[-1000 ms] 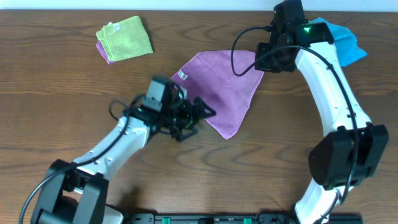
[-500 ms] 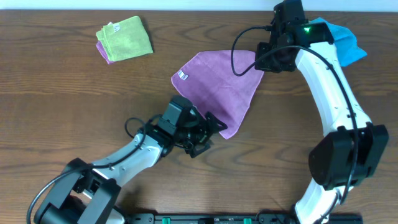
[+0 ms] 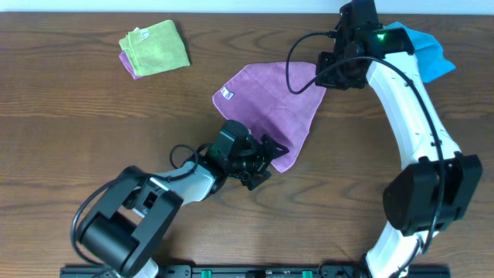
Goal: Fold the cloth
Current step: 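Grasp the cloth's left corner with the left gripper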
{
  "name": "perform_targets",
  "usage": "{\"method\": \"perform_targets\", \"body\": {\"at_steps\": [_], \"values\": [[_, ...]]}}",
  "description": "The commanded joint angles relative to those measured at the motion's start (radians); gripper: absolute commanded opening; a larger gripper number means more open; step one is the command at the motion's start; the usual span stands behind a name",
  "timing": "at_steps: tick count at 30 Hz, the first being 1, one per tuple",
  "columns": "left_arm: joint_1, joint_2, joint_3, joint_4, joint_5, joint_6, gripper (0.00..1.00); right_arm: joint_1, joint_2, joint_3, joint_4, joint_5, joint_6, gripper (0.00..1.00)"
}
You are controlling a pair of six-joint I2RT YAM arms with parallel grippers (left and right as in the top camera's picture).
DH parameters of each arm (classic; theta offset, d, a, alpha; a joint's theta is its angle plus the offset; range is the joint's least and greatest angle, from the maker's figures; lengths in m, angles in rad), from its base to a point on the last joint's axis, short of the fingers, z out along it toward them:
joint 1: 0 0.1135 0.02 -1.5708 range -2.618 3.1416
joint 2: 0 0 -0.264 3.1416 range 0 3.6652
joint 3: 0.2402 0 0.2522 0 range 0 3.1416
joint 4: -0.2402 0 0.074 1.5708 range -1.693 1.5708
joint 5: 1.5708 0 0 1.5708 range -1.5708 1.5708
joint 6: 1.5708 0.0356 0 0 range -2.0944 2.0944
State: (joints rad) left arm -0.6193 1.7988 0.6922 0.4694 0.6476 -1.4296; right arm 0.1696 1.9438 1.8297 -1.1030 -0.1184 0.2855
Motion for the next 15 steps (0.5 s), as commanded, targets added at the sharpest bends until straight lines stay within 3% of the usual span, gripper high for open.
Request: {"method": "perform_targets", "body": {"at_steps": [1,12,15], "values": [[-0.004,0.036,-0.003,0.034,0.006,-0.045,0.96,-0.005,-0.001,0.001,0.0,-0.006,0.017,0.01],[-0.023,0.075,-0.003,0.044,-0.07,-0.048,1.0,-0.005,-0.001,0.001,0.0,-0.006,0.017,0.01],[-0.034,0.08,-0.003,0.044,-0.093,-0.052,0.93,-0.005,-0.001,0.001,0.0,-0.006,0.017,0.01]]}}
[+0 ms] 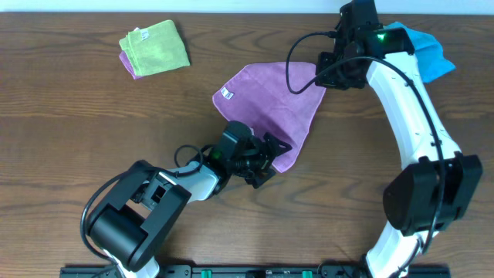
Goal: Fold the cloth
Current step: 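Grasp the cloth's left corner with the left gripper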
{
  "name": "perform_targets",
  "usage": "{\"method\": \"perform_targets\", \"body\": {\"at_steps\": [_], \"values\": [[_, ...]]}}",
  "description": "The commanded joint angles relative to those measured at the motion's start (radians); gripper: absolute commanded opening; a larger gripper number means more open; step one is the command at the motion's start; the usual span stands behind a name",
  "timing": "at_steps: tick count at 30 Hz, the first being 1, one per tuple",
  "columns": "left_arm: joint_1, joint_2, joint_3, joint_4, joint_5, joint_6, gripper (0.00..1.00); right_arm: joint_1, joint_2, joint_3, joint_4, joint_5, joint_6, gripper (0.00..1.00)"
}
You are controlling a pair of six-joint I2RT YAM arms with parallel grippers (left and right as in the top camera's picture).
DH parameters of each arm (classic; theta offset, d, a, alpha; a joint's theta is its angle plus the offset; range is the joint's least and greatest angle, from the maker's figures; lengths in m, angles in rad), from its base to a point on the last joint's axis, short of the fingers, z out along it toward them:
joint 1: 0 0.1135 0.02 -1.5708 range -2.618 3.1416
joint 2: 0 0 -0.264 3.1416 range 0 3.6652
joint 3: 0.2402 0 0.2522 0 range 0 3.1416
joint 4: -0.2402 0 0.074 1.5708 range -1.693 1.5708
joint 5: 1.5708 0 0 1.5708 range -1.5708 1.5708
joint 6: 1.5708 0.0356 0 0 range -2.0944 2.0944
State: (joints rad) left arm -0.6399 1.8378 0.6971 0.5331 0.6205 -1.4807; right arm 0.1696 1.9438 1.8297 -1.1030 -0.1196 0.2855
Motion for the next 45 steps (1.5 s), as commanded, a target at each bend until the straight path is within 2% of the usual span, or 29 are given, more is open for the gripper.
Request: {"method": "perform_targets", "body": {"at_steps": [1,13,17,19,22,25,31,37,42,45], "values": [[-0.017,0.042,-0.008,-0.02,-0.076,-0.001,0.91,-0.005,-0.001,0.001,0.0,-0.005,0.017,0.01],[-0.023,0.095,-0.007,0.003,-0.139,0.003,0.87,-0.005,-0.001,0.001,0.0,-0.019,0.017,0.01],[-0.023,0.136,-0.006,0.052,-0.131,0.005,0.78,-0.005,-0.001,0.001,-0.001,-0.02,0.017,0.01],[-0.023,0.148,-0.006,0.071,-0.127,0.014,0.69,-0.005,-0.001,0.001,-0.003,-0.02,0.017,0.01],[-0.022,0.152,-0.005,0.085,-0.126,0.047,0.46,-0.005,-0.001,0.001,-0.008,-0.02,0.017,0.02],[-0.021,0.152,-0.005,0.093,-0.122,0.074,0.05,-0.005,-0.001,0.001,-0.01,-0.019,0.017,0.01],[0.022,0.148,0.018,0.105,-0.031,0.175,0.06,-0.005,-0.001,0.001,-0.02,-0.019,0.013,0.01],[0.226,0.079,0.096,0.092,0.183,0.24,0.06,-0.004,-0.001,0.001,-0.062,-0.02,0.013,0.01],[0.392,-0.017,0.223,-0.048,0.307,0.247,0.06,0.014,-0.007,0.001,-0.083,-0.048,0.003,0.01],[0.445,-0.061,0.315,-0.111,0.323,0.248,0.06,0.038,-0.019,0.001,-0.058,-0.053,0.001,0.01]]}}
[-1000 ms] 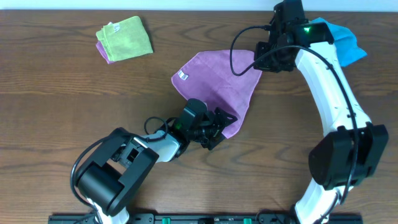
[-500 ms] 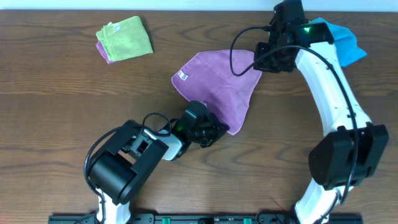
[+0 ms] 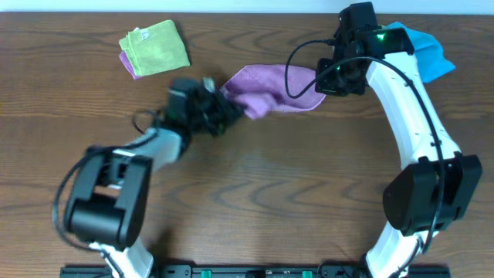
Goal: Fold the cloth
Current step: 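Grasp the cloth's left corner with the left gripper, then lift the cloth with both grippers and pull it taut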
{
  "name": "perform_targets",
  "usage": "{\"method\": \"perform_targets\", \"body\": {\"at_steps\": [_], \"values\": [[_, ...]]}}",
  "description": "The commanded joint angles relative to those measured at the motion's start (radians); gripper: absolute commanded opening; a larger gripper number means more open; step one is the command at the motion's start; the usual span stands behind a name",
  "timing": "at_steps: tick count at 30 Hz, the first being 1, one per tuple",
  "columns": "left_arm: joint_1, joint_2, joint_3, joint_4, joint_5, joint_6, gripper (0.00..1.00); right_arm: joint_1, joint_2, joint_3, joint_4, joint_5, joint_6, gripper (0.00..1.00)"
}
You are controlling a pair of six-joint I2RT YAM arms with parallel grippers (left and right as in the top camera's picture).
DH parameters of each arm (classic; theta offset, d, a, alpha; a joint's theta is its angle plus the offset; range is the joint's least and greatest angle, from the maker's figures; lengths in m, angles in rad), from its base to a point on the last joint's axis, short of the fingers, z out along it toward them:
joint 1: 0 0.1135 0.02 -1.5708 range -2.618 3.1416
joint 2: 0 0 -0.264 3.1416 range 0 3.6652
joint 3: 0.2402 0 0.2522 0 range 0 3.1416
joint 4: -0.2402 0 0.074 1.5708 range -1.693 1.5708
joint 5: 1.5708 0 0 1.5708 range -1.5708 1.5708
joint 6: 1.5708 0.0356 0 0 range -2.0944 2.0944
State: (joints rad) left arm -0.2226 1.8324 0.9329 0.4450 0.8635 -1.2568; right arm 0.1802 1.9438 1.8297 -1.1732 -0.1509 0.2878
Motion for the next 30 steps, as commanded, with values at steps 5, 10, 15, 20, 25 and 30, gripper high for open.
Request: {"method": "perform_targets", "body": {"at_steps": [5,10,15,20,25,30], "values": [[0.094,-0.072,0.255,-0.126,0.076,0.026,0.06,0.057,-0.056,0.001,0.1,-0.018,-0.001,0.01],[0.134,-0.069,0.375,-0.264,0.002,0.099,0.06,0.053,-0.068,0.001,0.217,-0.013,-0.006,0.01],[0.14,-0.031,0.433,-0.276,-0.057,0.116,0.06,0.048,-0.065,0.001,0.383,0.053,-0.027,0.01],[0.138,0.074,0.537,-0.276,-0.061,0.116,0.06,0.029,-0.058,0.001,0.492,0.09,-0.055,0.01],[0.139,0.181,0.67,-0.276,-0.014,0.125,0.06,-0.002,-0.039,0.001,0.52,0.156,-0.104,0.01],[0.145,0.237,0.747,-0.277,0.037,0.127,0.06,-0.04,-0.038,0.001,0.518,0.181,-0.122,0.01]]}}
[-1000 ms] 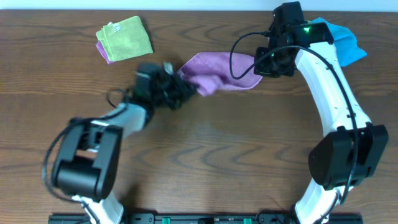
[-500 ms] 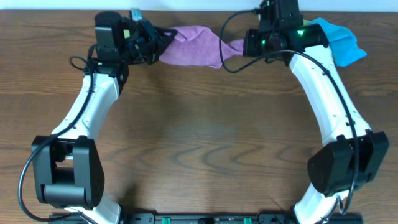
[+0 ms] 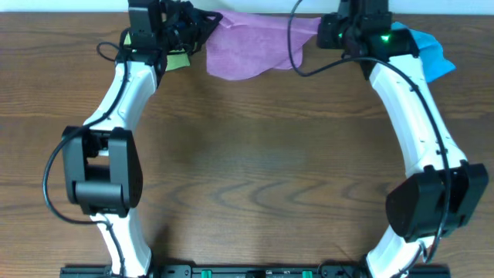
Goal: Fold the cloth
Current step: 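Lift the cloth with both grippers and pull it taut, then lay the cloth flat toward the robot with both grippers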
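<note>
The purple cloth (image 3: 258, 42) hangs stretched between my two grippers at the far edge of the table, sagging in the middle above the wood. My left gripper (image 3: 207, 19) is shut on its left corner. My right gripper (image 3: 323, 22) is shut on its right corner. The fingers themselves are mostly hidden by the cloth and the wrists.
A folded green cloth (image 3: 176, 60) lies at the back left, largely covered by my left arm (image 3: 127, 77). A blue cloth (image 3: 426, 50) lies at the back right behind my right arm (image 3: 409, 100). The brown wooden table (image 3: 255, 177) stretches toward the front.
My left gripper has moved up and back from the middle left to the far edge with the cloth corner. The right gripper has risen too, and the bunched cloth now hangs spread between them.
The purple cloth lay flat, with my left gripper at its near corner and the right at its far right corner. Then the left held that corner over by the cloth's left side, bunching it. Now both hold it stretched at the far edge.
</note>
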{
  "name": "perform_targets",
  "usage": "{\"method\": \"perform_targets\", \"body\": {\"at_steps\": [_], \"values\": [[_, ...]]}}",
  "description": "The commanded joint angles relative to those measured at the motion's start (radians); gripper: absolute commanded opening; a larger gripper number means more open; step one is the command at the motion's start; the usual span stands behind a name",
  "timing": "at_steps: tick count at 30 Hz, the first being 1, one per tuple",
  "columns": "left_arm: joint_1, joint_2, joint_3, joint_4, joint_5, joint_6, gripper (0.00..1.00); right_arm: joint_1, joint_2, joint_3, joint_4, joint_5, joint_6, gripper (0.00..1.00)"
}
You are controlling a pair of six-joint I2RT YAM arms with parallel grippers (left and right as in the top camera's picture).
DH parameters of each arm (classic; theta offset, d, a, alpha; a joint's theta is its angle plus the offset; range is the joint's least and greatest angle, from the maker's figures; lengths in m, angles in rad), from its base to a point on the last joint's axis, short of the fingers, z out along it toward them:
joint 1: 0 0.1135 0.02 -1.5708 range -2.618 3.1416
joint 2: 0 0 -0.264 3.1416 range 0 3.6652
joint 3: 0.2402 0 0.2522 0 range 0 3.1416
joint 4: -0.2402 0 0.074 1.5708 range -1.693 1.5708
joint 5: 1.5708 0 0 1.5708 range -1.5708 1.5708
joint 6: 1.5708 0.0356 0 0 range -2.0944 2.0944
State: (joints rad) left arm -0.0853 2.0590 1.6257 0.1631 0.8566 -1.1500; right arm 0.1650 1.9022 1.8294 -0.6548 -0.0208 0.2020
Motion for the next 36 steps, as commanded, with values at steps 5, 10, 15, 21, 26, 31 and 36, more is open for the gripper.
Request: {"method": "perform_targets", "body": {"at_steps": [5,10,15,21,26,31,36], "values": [[0.009,0.014,0.061,0.005,0.115,0.057,0.06,-0.035,0.004,0.002,-0.062,0.042,-0.056,0.01],[0.008,0.013,0.061,-0.066,0.216,0.12,0.06,-0.017,0.003,0.002,-0.14,0.042,-0.065,0.01],[0.01,0.013,0.061,-0.292,0.271,0.31,0.06,0.0,0.001,0.002,-0.252,0.039,-0.066,0.01],[0.028,-0.006,0.061,-0.687,0.268,0.643,0.06,0.014,0.001,0.002,-0.399,-0.017,-0.07,0.01],[0.056,-0.038,0.061,-1.003,0.19,0.88,0.06,0.027,0.001,0.002,-0.499,-0.087,-0.069,0.01],[0.064,-0.054,0.061,-1.215,0.133,1.044,0.06,0.063,0.001,0.0,-0.558,-0.111,-0.082,0.01],[0.063,-0.054,0.061,-1.374,0.071,1.18,0.06,0.09,0.001,-0.049,-0.583,-0.106,-0.099,0.01]]}}
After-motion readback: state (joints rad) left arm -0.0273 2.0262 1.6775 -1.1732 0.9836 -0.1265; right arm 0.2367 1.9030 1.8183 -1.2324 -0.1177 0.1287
